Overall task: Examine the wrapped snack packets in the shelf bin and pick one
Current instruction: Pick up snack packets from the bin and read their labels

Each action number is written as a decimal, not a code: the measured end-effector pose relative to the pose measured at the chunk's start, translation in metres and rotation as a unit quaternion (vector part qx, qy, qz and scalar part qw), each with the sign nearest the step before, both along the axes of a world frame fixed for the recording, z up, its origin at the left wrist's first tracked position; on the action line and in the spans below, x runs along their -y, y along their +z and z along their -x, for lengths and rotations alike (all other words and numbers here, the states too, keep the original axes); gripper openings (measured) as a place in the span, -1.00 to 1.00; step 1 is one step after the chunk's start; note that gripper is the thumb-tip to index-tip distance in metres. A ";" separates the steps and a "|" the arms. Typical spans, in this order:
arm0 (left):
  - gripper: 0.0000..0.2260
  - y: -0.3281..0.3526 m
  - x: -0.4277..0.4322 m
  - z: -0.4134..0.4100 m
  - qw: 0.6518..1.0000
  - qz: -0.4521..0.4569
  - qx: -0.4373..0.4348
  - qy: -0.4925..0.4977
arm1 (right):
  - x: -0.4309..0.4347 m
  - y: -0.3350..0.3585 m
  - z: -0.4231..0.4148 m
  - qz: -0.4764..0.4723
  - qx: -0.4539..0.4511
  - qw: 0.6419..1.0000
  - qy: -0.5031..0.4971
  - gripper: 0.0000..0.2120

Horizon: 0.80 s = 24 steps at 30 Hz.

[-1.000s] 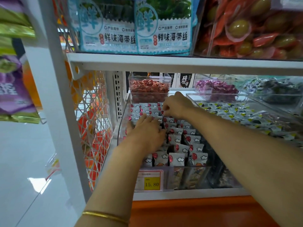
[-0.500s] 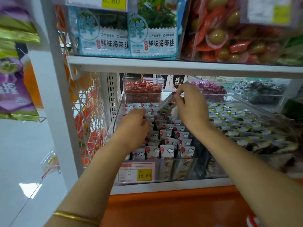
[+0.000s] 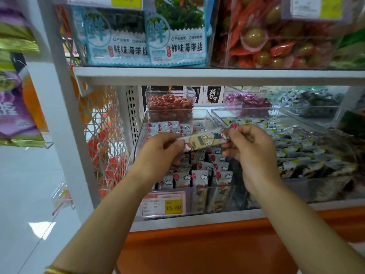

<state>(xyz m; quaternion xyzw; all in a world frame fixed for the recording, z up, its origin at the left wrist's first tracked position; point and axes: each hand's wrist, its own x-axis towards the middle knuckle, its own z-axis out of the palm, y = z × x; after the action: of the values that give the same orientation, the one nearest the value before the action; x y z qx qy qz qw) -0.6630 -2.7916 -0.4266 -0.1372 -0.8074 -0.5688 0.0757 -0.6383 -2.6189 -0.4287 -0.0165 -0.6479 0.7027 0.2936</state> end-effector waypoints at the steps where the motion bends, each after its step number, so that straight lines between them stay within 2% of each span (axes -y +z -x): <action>1: -0.89 -0.001 0.000 0.002 1.000 -0.026 0.010 0.000 | -0.002 0.000 0.000 0.009 0.001 1.000 0.015 -0.92; 5: -0.85 -0.003 0.003 0.009 0.987 -0.146 0.065 -0.005 | -0.008 0.002 0.001 0.024 0.016 0.997 0.074 -0.96; 9: -0.75 -0.002 0.002 0.010 0.950 -0.289 0.117 -0.022 | -0.013 0.002 0.002 0.063 0.023 0.991 0.114 -0.94; 15: -0.73 -0.004 -0.003 0.007 0.961 -0.258 0.084 0.048 | -0.012 0.003 -0.001 0.132 0.033 0.976 0.172 -0.86; 20: -0.83 0.002 -0.006 0.002 0.937 -0.334 0.107 0.005 | -0.013 0.004 -0.001 0.197 0.037 0.964 0.177 -0.84; 24: -0.84 0.005 -0.005 0.002 0.932 -0.346 0.105 -0.016 | -0.014 0.001 0.000 0.158 0.020 0.976 0.151 -0.87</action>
<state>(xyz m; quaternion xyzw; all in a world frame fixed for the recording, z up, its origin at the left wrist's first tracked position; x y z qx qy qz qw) -0.6646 -2.7868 -0.4216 -0.0550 -0.5611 -0.8256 0.0237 -0.6386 -2.6052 -0.4275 0.0214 -0.5297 0.8319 0.1642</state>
